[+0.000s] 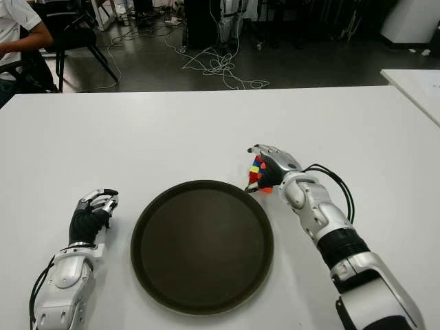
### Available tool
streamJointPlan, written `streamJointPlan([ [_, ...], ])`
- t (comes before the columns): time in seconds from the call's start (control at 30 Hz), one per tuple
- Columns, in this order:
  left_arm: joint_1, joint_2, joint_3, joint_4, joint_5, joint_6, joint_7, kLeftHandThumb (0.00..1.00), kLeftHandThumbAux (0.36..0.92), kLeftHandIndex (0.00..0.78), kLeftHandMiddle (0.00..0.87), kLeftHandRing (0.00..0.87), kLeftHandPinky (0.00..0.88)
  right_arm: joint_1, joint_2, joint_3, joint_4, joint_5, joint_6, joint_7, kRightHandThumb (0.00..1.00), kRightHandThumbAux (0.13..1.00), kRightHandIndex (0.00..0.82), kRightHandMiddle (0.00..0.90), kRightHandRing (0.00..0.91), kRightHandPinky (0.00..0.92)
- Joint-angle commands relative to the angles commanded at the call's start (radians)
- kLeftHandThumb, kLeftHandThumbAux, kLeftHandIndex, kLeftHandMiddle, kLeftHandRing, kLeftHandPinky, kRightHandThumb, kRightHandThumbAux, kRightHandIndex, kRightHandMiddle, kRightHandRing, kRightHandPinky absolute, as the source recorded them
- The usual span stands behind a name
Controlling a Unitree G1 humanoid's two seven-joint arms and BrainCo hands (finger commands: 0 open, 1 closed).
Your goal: Pick up the Rubik's Cube and put it in the plate
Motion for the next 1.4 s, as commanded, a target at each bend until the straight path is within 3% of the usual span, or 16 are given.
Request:
streamJointPlan([
  [0.57,0.002,0.004,-0.006,-0.01,0.017,0.014,0.007,0.71,0.704,0.444,0.809,0.816,0.81,-0.005,-0.015,-0.007,-0.003,0.005,-0.005,0.018,0.0,0.75,0.0,0.0,0.0,0.0],
  [1.4,-0.004,0.001,-0.002,-0.009,0.012,0.022,0.006,0.71,0.704,0.444,0.813,0.821,0.812,-0.022,-0.036,-0.016,-0.043,0.003,0.044,0.089,0.0,0.772,0.0,0.0,0.0,0.0],
])
